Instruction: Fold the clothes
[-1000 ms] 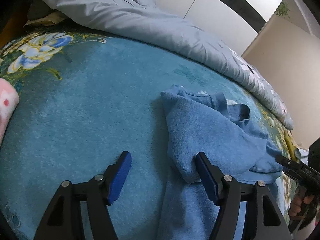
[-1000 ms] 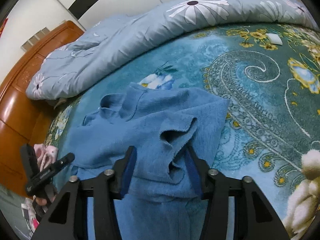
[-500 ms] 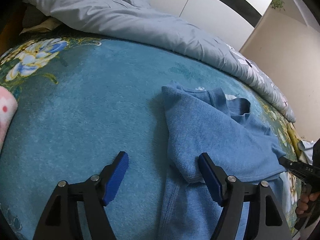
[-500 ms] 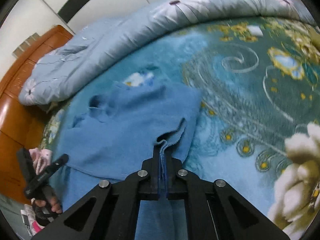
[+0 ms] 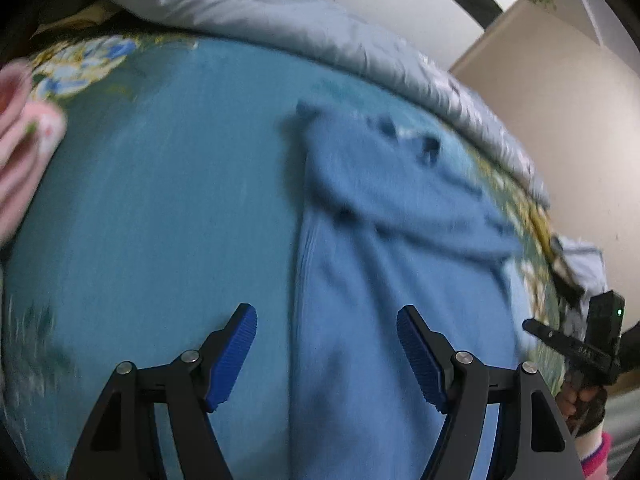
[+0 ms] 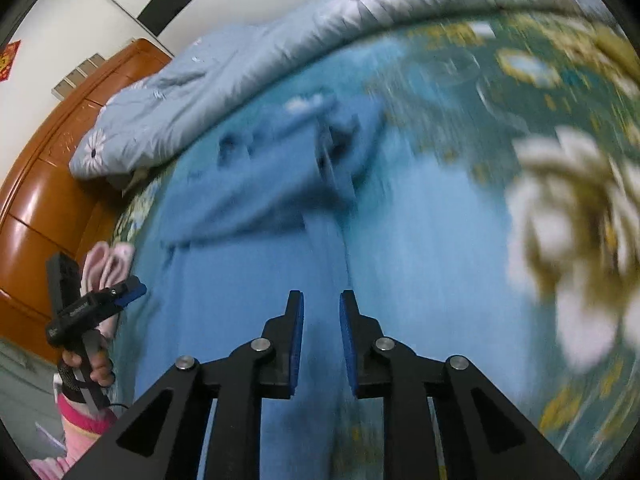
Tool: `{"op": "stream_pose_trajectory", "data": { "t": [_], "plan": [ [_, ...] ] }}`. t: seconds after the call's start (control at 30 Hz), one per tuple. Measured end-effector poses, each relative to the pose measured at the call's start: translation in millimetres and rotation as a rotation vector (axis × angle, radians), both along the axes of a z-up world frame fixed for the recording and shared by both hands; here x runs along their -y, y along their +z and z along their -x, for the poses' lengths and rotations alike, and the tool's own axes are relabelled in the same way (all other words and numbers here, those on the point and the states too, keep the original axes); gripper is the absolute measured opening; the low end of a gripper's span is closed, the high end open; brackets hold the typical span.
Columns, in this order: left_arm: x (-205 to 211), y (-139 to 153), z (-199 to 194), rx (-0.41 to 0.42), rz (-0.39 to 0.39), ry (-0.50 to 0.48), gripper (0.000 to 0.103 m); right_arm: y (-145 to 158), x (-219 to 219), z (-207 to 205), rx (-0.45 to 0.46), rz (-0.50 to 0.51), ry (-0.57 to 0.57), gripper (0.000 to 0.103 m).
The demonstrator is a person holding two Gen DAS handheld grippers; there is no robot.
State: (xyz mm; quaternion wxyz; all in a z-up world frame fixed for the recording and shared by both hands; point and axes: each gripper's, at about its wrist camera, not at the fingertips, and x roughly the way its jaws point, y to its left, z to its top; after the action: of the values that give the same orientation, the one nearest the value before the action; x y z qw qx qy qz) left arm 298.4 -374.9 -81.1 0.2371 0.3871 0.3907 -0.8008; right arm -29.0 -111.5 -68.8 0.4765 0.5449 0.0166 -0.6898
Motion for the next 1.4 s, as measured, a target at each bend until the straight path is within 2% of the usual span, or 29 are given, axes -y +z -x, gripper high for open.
{"op": "stream_pose_trajectory", "data": {
  "t": [0.17,0.27,0.37,0.47,0.53,0.6,0.67,0.87,0.9,0.97,1.0,1.03,1.07,1.13,1.23,1.3,1.4],
  "plan": [
    [-41,-1,-28,0.001,-0.007,-0.043,0.076,-17,-30,-25,0.085,0.036,-0.016,0.030],
    [-57,-5,-38,-0.037,-0.107,-0.091,0.076,-22,-44,-38,0.129,0.081,-0.033,0.033],
    [-68,-8,-50,-0.076,-0.159,-0.118,0.076,-28,-55,-50,0.178,0.130,-0.052,0.034],
    [-73,-12,-65,-0.146,-0.246,-0.123,0.076,-32,-67,-61,0.228,0.176,-0.064,0.034],
    [-74,-17,-77,-0.197,-0.334,-0.124,0.076,-37,-74,-69,0.265,0.183,-0.065,0.034],
    [-77,-21,-87,-0.238,-0.390,-0.119,0.076,-39,-81,-79,0.270,0.192,-0.061,0.034],
    [-82,-21,-96,-0.265,-0.408,-0.119,0.076,-39,-85,-88,0.271,0.201,-0.050,0.034],
    [-87,-19,-96,-0.276,-0.391,-0.097,0.073,-43,-83,-92,0.291,0.214,-0.066,0.034],
    [-87,-19,-95,-0.278,-0.387,-0.089,0.072,-44,-83,-92,0.292,0.215,-0.074,0.034],
    [-88,-20,-96,-0.259,-0.369,-0.071,0.053,-43,-84,-92,0.285,0.214,-0.090,0.033],
    [-88,-23,-97,-0.252,-0.368,-0.058,0.048,-43,-85,-93,0.278,0.211,-0.098,0.027],
    [-86,-26,-100,-0.252,-0.376,-0.039,0.036,-44,-86,-93,0.275,0.205,-0.107,0.021],
    [-85,-29,-103,-0.254,-0.389,-0.017,0.021,-44,-86,-93,0.275,0.199,-0.115,0.010],
    [-83,-37,-109,-0.242,-0.410,0.025,0.005,-45,-89,-93,0.277,0.192,-0.130,0.007],
    [-91,-37,-112,-0.239,-0.383,0.042,0.003,-40,-96,-94,0.263,0.204,-0.154,0.004],
    [-100,-28,-115,-0.229,-0.346,0.023,0.003,-32,-105,-93,0.243,0.221,-0.175,0.003],
    [-115,-22,-125,-0.235,-0.341,-0.009,0.003,-20,-120,-93,0.215,0.253,-0.173,0.002]
  ]
}}
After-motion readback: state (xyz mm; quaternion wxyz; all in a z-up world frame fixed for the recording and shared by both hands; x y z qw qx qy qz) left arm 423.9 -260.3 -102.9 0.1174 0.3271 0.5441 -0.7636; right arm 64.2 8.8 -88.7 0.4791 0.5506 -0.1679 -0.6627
